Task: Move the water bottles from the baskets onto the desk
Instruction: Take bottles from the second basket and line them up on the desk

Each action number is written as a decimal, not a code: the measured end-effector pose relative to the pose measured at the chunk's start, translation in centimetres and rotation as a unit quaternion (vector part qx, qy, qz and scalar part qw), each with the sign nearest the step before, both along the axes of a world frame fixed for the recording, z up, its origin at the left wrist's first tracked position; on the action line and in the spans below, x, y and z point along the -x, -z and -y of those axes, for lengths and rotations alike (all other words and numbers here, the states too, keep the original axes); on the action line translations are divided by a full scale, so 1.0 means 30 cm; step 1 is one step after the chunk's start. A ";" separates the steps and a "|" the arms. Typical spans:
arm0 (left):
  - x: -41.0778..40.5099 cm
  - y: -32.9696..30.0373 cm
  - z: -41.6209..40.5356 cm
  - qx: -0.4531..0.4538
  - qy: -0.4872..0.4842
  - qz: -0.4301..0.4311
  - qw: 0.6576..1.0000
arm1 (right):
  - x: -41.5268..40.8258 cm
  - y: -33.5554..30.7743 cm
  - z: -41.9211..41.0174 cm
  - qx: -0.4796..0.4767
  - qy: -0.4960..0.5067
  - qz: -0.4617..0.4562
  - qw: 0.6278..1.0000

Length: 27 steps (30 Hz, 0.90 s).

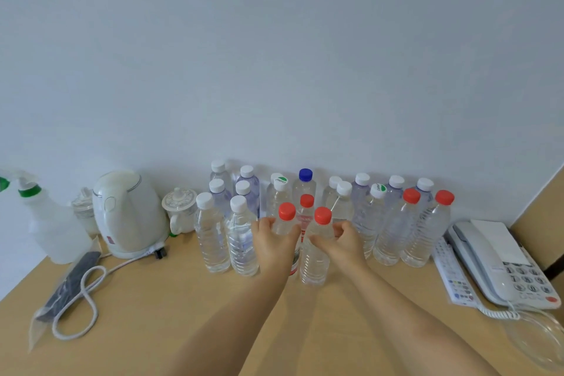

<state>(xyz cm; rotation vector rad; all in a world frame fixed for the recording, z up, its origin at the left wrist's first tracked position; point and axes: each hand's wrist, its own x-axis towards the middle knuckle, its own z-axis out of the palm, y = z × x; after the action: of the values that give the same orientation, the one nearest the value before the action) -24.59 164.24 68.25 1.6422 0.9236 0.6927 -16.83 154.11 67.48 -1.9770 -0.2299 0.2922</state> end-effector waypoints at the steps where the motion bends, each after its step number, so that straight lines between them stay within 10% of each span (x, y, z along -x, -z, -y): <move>1: -0.006 0.008 -0.004 0.006 -0.005 -0.001 1.000 | -0.005 0.007 -0.008 -0.002 0.009 0.001 1.000; 20: -0.045 0.029 -0.051 -0.100 0.037 -0.083 0.991 | -0.018 0.016 -0.051 0.018 -0.058 -0.010 0.998; 27: 0.006 -0.020 -0.016 -0.221 0.070 -0.098 0.968 | 0.036 -0.048 0.017 0.129 -0.120 0.231 0.957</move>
<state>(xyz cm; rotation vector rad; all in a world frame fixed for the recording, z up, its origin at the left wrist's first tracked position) -24.79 164.73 68.84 2.1830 0.8171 0.6792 -17.90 153.59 68.92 -2.2602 -0.7703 0.0066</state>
